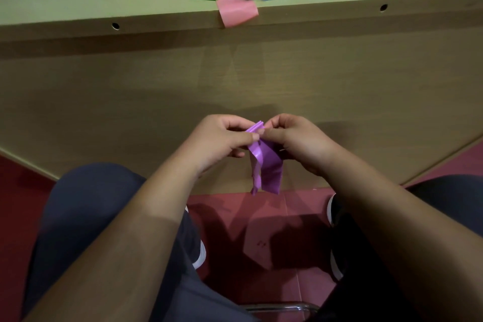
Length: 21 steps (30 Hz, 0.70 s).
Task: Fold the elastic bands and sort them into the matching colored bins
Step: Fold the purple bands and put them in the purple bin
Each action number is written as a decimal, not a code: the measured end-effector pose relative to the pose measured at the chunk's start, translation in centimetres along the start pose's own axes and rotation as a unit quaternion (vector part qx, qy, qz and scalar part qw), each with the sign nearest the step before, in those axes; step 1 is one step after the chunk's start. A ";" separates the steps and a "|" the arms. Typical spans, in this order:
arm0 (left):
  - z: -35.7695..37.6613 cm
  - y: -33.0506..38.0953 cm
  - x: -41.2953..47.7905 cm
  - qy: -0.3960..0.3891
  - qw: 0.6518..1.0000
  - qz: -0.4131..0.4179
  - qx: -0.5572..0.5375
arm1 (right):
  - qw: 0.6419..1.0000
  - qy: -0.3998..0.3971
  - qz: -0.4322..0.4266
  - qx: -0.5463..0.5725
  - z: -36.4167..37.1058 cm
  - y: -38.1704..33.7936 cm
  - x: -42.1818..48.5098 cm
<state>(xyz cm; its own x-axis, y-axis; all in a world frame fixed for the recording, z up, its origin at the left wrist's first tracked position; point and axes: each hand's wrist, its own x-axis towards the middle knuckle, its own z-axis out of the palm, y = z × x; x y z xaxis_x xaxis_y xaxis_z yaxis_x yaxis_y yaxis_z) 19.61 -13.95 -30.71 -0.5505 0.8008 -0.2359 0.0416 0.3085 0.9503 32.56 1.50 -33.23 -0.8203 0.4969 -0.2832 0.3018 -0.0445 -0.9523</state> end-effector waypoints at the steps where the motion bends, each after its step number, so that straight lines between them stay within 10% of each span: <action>1: 0.0 -0.1 0.0 0.001 1.000 0.012 0.015 | 1.000 0.004 -0.001 -0.001 0.0 0.0 0.1; 21: 0.1 0.7 -0.5 0.096 0.979 0.178 0.040 | 0.983 0.008 -0.143 -0.119 0.2 -0.6 -0.6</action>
<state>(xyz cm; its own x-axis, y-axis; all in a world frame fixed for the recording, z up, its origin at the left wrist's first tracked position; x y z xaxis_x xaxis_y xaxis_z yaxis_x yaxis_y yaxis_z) 20.03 -14.11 -29.94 -0.6353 0.7563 0.1562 0.3191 0.0729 0.9449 32.81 1.00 -32.52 -0.8804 0.4742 -0.0047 0.1676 0.3018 -0.9385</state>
